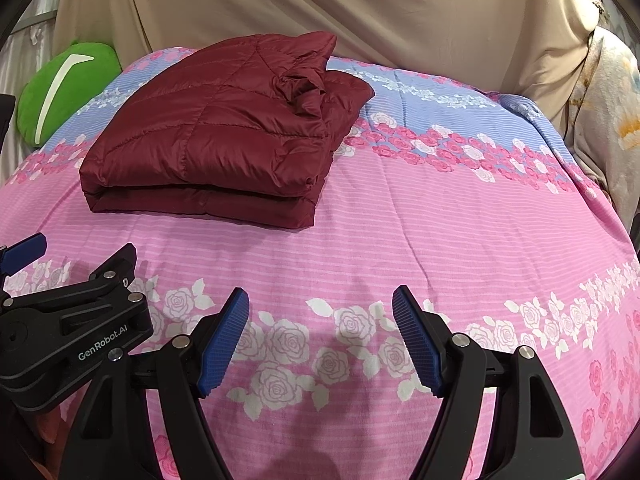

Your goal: Fold large clothes

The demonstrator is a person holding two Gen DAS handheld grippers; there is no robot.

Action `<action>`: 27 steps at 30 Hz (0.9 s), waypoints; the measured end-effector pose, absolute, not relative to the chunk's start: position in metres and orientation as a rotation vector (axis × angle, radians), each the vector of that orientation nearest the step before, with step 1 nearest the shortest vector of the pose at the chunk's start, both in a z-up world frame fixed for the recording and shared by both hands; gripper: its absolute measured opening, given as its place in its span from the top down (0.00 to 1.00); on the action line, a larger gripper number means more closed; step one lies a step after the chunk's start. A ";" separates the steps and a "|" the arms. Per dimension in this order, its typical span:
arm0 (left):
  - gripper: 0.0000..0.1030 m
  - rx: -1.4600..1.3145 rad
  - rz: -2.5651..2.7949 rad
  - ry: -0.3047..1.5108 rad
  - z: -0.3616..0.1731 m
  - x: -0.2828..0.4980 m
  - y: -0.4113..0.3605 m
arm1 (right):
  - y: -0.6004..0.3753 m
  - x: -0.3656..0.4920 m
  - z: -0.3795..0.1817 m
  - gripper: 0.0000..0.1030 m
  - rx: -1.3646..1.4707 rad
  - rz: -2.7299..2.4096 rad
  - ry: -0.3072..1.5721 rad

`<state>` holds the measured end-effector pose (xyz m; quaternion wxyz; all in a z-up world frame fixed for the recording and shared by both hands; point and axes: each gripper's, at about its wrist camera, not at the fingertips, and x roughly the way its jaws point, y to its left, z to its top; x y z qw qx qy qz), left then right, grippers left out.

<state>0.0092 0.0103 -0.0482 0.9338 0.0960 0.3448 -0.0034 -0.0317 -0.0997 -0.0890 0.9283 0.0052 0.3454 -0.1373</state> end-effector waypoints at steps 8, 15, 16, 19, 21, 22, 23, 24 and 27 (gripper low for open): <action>0.07 0.202 -0.008 0.708 -0.049 0.009 0.010 | -0.099 -0.031 -0.089 0.30 0.016 -0.294 0.709; 0.07 0.202 -0.005 0.710 -0.049 0.009 0.010 | -0.100 -0.031 -0.089 0.30 0.015 -0.289 0.709; 0.07 0.202 -0.004 0.710 -0.049 0.008 0.010 | -0.101 -0.031 -0.089 0.30 0.015 -0.290 0.709; 0.07 0.202 -0.007 0.710 -0.049 0.009 0.010 | -0.100 -0.031 -0.089 0.30 0.014 -0.288 0.709; 0.07 0.203 -0.006 0.710 -0.049 0.009 0.010 | -0.101 -0.031 -0.089 0.30 0.014 -0.288 0.709; 0.07 0.203 -0.007 0.710 -0.049 0.009 0.011 | -0.100 -0.031 -0.089 0.30 0.014 -0.288 0.709; 0.07 0.203 -0.007 0.710 -0.049 0.008 0.011 | -0.100 -0.031 -0.089 0.30 0.013 -0.287 0.709; 0.07 0.203 -0.007 0.709 -0.049 0.008 0.011 | -0.100 -0.031 -0.089 0.30 0.013 -0.287 0.709; 0.07 0.203 -0.006 0.709 -0.049 0.009 0.010 | -0.101 -0.031 -0.089 0.30 0.013 -0.286 0.709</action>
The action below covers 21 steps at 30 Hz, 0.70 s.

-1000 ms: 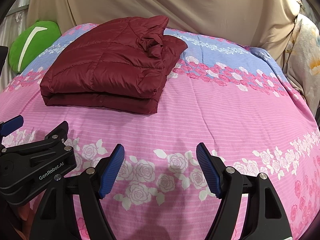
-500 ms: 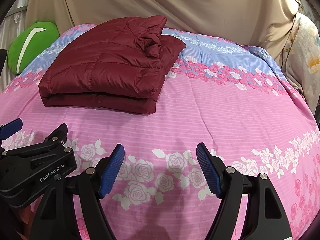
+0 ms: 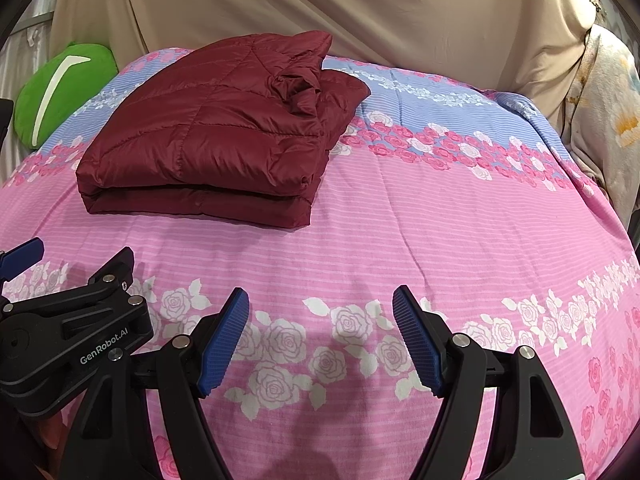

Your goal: Fold large clothes

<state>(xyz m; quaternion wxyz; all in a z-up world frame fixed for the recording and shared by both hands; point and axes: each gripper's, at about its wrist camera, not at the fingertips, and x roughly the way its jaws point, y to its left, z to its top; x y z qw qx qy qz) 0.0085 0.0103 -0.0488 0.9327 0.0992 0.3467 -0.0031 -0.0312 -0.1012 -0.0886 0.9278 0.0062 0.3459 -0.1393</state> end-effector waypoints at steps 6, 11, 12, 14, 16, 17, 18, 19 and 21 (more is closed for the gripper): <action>0.07 0.204 -0.007 0.709 -0.049 0.008 0.010 | -0.103 -0.032 -0.089 0.30 0.011 -0.282 0.709; 0.07 0.204 -0.007 0.709 -0.049 0.008 0.011 | -0.103 -0.032 -0.089 0.30 0.011 -0.281 0.709; 0.07 0.204 -0.007 0.709 -0.049 0.008 0.010 | -0.103 -0.032 -0.089 0.30 0.011 -0.281 0.708; 0.07 0.204 -0.007 0.709 -0.049 0.008 0.010 | -0.104 -0.032 -0.089 0.30 0.011 -0.280 0.708; 0.07 0.205 -0.007 0.709 -0.049 0.008 0.010 | -0.104 -0.032 -0.089 0.30 0.010 -0.280 0.709; 0.07 0.205 -0.007 0.709 -0.049 0.008 0.010 | -0.104 -0.032 -0.089 0.30 0.010 -0.279 0.709; 0.07 0.205 -0.007 0.709 -0.049 0.008 0.010 | -0.103 -0.032 -0.089 0.30 0.010 -0.279 0.709; 0.07 0.205 -0.007 0.709 -0.049 0.008 0.010 | -0.104 -0.032 -0.089 0.30 0.010 -0.280 0.709; 0.07 0.205 -0.006 0.709 -0.049 0.008 0.009 | -0.104 -0.032 -0.089 0.30 0.010 -0.280 0.709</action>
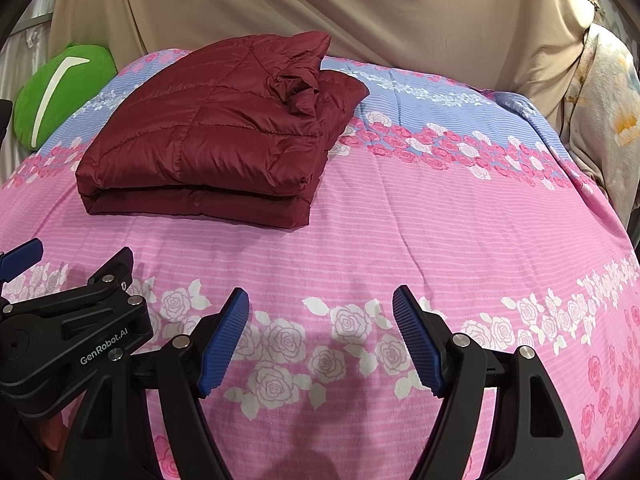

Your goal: Fold large clothes

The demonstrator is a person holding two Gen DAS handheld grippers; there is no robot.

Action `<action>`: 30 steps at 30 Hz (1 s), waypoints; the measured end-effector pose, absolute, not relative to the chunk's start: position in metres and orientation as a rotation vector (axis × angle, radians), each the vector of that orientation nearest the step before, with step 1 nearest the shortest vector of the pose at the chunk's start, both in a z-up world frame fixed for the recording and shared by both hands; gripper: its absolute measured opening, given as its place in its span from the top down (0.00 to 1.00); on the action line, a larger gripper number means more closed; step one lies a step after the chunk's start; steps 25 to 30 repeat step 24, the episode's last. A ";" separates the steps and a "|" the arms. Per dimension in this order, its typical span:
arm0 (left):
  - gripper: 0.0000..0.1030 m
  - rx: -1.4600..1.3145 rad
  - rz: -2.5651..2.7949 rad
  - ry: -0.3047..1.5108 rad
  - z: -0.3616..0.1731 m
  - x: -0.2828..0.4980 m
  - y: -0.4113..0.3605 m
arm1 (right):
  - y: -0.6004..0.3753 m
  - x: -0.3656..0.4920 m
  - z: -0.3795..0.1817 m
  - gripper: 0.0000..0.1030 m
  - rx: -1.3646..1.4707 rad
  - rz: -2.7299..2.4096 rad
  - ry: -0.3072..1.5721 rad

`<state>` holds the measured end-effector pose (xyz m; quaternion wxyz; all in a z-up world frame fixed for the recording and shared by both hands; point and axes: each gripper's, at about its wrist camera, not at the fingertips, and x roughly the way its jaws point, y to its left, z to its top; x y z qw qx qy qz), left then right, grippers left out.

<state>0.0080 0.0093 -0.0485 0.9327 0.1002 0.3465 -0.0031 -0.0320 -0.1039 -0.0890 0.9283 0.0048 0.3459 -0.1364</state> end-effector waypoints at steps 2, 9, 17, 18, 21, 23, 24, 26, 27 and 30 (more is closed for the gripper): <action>0.07 0.205 -0.006 0.709 -0.048 0.008 0.009 | -0.104 -0.032 -0.089 0.30 0.009 -0.280 0.709; 0.07 0.206 -0.004 0.708 -0.048 0.007 0.010 | -0.105 -0.033 -0.089 0.30 0.007 -0.278 0.709; 0.08 0.202 -0.008 0.704 -0.047 0.007 0.011 | -0.107 -0.032 -0.088 0.30 0.013 -0.283 0.705; 0.08 0.203 -0.006 0.703 -0.047 0.006 0.011 | -0.106 -0.032 -0.088 0.30 0.013 -0.286 0.705; 0.11 0.207 -0.008 0.703 -0.046 0.006 0.011 | -0.105 -0.032 -0.088 0.30 0.009 -0.293 0.708; 0.12 0.205 -0.007 0.704 -0.046 0.006 0.012 | -0.103 -0.032 -0.088 0.30 0.009 -0.294 0.707; 0.12 0.205 -0.008 0.705 -0.046 0.006 0.011 | -0.103 -0.032 -0.088 0.30 0.009 -0.294 0.707; 0.12 0.205 -0.008 0.705 -0.046 0.006 0.011 | -0.103 -0.032 -0.088 0.30 0.009 -0.294 0.707; 0.12 0.205 -0.008 0.705 -0.046 0.006 0.011 | -0.103 -0.032 -0.088 0.30 0.009 -0.294 0.707; 0.12 0.205 -0.008 0.705 -0.046 0.006 0.011 | -0.103 -0.032 -0.088 0.30 0.009 -0.294 0.707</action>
